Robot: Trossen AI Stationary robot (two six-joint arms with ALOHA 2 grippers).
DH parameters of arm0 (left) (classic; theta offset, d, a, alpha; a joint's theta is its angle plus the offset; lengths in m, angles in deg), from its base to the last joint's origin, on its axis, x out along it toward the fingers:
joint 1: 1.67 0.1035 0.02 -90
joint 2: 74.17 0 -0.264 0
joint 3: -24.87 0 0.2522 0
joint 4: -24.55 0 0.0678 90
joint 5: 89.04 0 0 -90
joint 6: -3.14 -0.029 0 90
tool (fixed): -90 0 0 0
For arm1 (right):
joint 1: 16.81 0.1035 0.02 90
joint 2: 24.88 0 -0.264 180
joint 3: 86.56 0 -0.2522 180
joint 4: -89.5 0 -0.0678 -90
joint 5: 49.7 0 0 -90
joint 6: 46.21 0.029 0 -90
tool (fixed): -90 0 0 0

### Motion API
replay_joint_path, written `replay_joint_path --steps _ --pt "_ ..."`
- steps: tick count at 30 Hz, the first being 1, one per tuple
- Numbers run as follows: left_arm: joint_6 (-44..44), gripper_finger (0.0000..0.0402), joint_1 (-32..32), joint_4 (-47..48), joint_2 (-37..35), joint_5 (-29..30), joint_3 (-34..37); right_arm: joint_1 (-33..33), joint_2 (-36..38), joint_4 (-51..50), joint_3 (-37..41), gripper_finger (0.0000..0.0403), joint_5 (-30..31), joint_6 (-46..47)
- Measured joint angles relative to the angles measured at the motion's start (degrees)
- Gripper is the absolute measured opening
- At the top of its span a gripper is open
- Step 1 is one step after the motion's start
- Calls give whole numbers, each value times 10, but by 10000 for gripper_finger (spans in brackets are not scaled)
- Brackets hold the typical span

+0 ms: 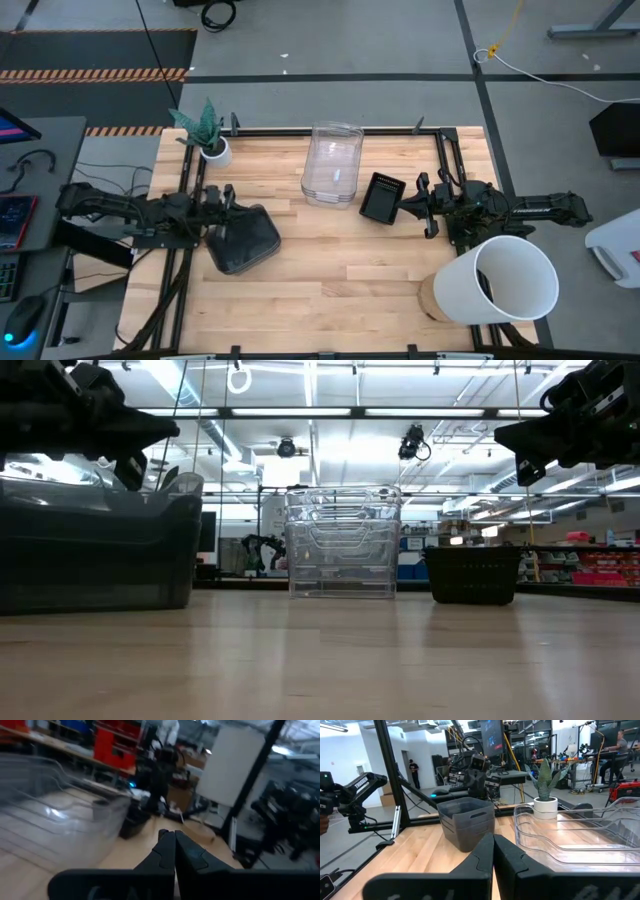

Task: Stack baskets by color
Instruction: Return to Home Position

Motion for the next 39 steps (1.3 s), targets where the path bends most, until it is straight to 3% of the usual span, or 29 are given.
replay_joint_path --steps 5,14,19,24,35,39 --pt "-22 1 1 54 0 -38 0 0 0 0 0 12 0 0" --pt "-193 7 1 91 0 -60 1 0 0 0 0 12 0 0" --pt "-185 13 1 135 0 -27 1 0 0 0 0 12 0 0" --pt "-157 15 1 163 -1 45 1 0 0 0 0 12 0 0" --pt "-132 14 0 147 0 7 1 0 0 0 0 12 0 0" --pt "-131 18 -1 114 0 29 1 0 0 0 0 12 0 0"
